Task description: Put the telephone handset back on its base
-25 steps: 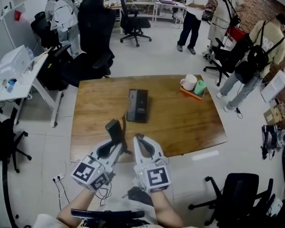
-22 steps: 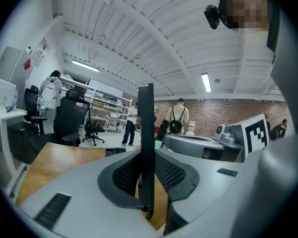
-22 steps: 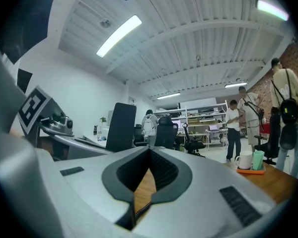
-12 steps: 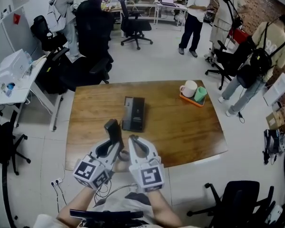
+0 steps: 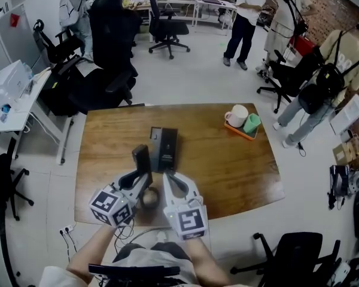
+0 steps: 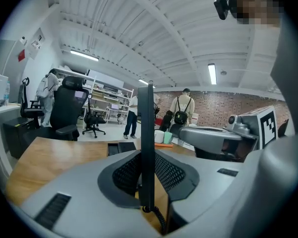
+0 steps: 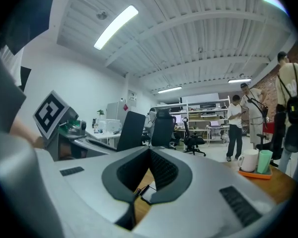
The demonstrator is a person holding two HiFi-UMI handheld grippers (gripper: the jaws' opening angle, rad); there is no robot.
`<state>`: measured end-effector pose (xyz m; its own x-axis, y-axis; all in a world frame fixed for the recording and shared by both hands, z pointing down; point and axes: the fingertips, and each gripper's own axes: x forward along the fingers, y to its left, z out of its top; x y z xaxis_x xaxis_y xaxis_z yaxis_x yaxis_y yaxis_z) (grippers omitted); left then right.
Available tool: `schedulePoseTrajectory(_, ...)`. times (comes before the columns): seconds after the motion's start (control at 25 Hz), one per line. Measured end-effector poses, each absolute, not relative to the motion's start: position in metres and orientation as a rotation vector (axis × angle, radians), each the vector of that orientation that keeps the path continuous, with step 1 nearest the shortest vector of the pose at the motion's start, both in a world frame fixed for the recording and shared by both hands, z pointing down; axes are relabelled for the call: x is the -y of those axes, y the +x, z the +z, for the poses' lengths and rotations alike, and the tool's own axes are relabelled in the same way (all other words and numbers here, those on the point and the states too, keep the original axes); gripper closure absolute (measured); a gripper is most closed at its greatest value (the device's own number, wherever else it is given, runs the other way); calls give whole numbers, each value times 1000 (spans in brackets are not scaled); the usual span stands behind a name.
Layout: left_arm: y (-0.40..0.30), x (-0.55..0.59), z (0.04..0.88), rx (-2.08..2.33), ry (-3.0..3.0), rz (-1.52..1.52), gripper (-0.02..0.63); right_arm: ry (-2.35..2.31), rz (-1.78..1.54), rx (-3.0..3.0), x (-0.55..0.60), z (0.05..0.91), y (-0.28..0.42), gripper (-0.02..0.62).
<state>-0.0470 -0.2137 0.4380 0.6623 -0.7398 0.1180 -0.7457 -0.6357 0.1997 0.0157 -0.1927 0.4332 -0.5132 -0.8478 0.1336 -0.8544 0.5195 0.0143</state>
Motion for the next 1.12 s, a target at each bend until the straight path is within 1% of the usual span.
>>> schedulePoseTrajectory(0.28,-42,254,465,1155,2611,108,537,1486,91,2599,222,448,20,591)
schedulePoseTrajectory(0.56,-37,291,504,1018,2559,186,537,1487,182,2588,234,462,22,591)
schedulePoseTrajectory(1.12,-43,340,557,653,2316,110,537,1411,257,2585,239,483,21,591)
